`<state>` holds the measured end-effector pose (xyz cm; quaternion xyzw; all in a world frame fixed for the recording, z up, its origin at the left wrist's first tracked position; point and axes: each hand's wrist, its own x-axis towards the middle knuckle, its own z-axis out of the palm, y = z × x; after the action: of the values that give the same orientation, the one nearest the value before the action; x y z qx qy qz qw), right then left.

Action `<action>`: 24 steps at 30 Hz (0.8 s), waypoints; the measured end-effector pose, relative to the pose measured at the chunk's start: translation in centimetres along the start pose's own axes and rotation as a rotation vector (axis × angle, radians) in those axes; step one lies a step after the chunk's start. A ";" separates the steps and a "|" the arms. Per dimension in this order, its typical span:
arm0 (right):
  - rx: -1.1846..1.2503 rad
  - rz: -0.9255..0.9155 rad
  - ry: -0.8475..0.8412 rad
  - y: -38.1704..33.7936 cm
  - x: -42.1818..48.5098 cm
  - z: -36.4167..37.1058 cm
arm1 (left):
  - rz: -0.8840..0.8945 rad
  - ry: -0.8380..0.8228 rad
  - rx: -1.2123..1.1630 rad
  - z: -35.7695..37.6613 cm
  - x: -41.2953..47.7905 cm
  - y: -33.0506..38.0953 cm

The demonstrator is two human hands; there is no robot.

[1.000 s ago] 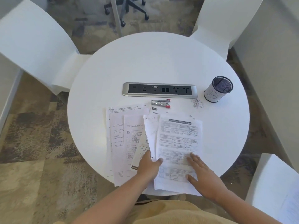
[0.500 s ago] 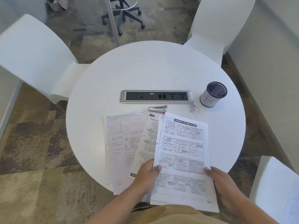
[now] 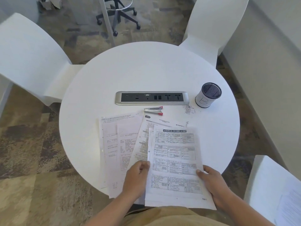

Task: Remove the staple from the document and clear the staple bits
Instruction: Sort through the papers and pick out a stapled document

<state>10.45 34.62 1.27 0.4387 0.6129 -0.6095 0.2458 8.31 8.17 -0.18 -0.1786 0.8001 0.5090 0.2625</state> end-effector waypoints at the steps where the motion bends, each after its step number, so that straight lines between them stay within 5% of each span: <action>1: -0.001 -0.008 0.015 0.0 -0.1 -0.1 | 0.025 0.104 0.083 -0.1 0.2 -0.2; 7: -0.007 -0.046 0.177 0.4 -0.4 -1.9 | -0.013 0.341 0.543 -0.4 1.5 -0.3; 24: 0.110 -0.069 0.220 0.9 -1.4 -3.0 | -0.092 0.386 0.618 -0.5 2.0 -2.0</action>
<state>12.55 37.09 2.34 0.4944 0.6165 -0.5985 0.1316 7.72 6.90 -2.60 -0.2194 0.9420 0.1877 0.1710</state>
